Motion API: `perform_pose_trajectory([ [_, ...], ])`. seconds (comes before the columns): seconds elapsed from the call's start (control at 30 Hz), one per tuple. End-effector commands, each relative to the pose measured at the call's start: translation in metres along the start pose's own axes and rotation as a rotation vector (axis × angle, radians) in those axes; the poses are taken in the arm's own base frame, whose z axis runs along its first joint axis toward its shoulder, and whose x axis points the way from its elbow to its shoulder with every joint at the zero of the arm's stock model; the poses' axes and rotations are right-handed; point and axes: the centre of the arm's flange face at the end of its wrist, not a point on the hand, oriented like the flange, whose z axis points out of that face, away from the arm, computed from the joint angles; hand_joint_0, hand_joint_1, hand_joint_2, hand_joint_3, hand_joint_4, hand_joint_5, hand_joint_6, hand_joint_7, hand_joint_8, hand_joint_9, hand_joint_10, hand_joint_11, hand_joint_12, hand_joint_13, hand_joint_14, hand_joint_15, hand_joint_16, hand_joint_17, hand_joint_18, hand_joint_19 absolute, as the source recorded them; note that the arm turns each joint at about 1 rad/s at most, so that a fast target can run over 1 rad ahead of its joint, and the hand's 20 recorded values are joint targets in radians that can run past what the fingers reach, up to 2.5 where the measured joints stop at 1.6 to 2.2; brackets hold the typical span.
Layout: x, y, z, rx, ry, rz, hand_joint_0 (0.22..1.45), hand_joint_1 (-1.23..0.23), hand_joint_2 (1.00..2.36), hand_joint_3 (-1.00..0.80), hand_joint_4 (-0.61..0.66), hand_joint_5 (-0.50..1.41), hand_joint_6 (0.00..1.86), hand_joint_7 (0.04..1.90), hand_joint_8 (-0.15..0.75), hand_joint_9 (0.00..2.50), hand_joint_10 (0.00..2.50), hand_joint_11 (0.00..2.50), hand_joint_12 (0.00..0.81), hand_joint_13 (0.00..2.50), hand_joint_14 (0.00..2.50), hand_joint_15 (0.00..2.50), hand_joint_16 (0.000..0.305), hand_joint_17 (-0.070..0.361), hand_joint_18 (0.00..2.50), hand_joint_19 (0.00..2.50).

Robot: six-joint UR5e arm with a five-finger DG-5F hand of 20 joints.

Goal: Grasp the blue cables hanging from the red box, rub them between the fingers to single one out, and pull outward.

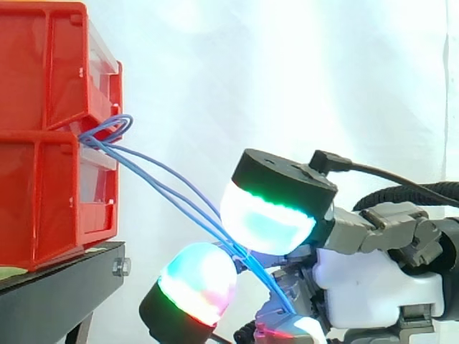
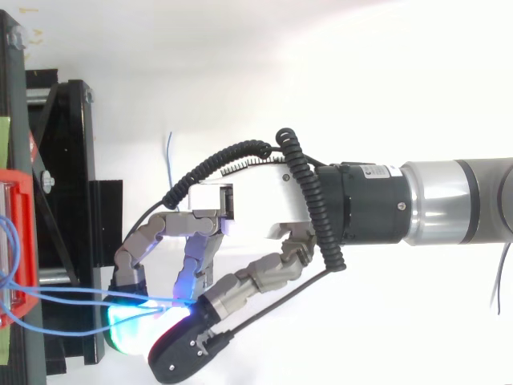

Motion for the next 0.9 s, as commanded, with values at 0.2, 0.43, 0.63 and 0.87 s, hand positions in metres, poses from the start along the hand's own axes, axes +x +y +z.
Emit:
perform_pose_trajectory([
  [0.2,-0.007,0.002,0.001,-0.007,-0.012,0.0,0.52,-0.53,1.0,-0.5,0.08,-0.13,0.76,0.91,0.311,1.21,0.02,0.82,0.385,1.1,0.02,0.59,0.053,0.12,0.99,0.68],
  [0.43,-0.014,0.007,0.003,-0.017,-0.033,0.0,0.52,-0.53,1.0,-0.5,0.07,-0.13,0.74,0.93,0.311,1.21,0.03,0.81,0.388,1.1,0.02,0.58,0.054,0.121,0.99,0.69],
  [0.63,-0.02,0.015,0.006,-0.032,-0.039,-0.017,0.52,-0.53,1.0,-0.5,0.07,-0.13,0.74,0.95,0.314,1.21,0.02,0.81,0.39,1.1,0.02,0.59,0.054,0.122,0.99,0.69],
  [0.87,-0.028,0.019,0.007,-0.039,-0.044,-0.037,0.52,-0.53,1.0,-0.5,0.07,-0.13,0.74,0.94,0.312,1.21,0.02,0.82,0.39,1.1,0.02,0.58,0.054,0.122,0.99,0.68],
])
